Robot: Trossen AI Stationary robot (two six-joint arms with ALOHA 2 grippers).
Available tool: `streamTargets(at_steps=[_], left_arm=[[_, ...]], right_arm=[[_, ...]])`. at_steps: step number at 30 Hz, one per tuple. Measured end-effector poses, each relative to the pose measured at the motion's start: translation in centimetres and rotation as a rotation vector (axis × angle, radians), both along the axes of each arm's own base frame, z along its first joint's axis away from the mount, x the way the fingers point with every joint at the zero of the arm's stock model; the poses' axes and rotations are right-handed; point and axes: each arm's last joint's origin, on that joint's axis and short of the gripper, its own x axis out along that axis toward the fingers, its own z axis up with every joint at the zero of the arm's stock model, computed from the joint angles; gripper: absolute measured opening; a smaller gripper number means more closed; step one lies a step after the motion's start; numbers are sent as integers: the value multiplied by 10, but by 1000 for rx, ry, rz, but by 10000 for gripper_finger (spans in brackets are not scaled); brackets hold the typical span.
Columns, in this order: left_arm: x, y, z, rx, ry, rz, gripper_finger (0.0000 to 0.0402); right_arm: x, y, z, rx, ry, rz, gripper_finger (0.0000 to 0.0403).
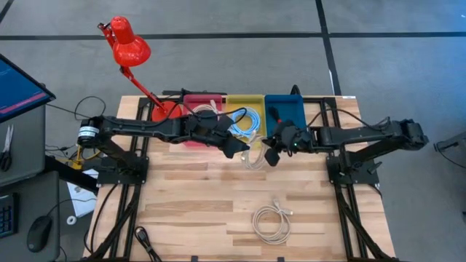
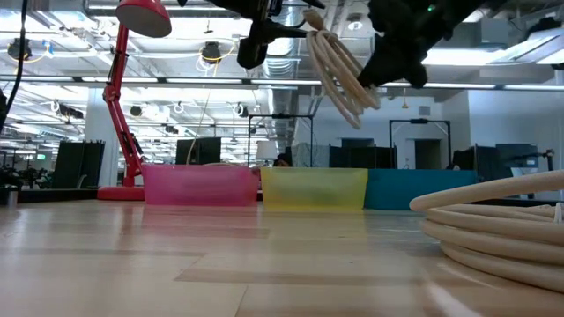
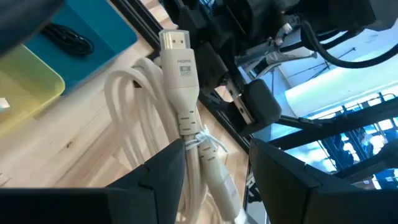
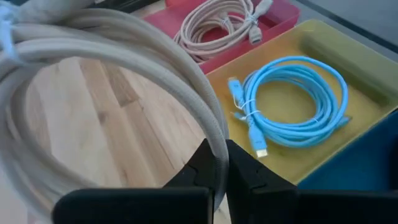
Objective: Pick & Place USB Port
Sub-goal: Put the right brown charger cable into the red bin
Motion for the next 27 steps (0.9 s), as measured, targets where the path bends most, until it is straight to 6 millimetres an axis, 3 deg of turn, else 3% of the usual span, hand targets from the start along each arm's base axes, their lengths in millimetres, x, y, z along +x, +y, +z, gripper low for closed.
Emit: streamTargets(at_steps=[7, 18, 22, 27], left_arm=[[0, 1, 0, 9, 1, 15, 181], [4, 8, -9, 13, 40, 42, 177], [8, 7, -15, 28, 56, 34, 140], [9, 6, -19, 61, 66, 10, 48]], right_arm=[[1, 4, 4, -29, -24, 36, 1], [6, 6, 26, -66, -86, 68, 1], [5, 5, 25, -65, -72, 65, 1], [3, 5, 23, -63, -46, 69, 24]])
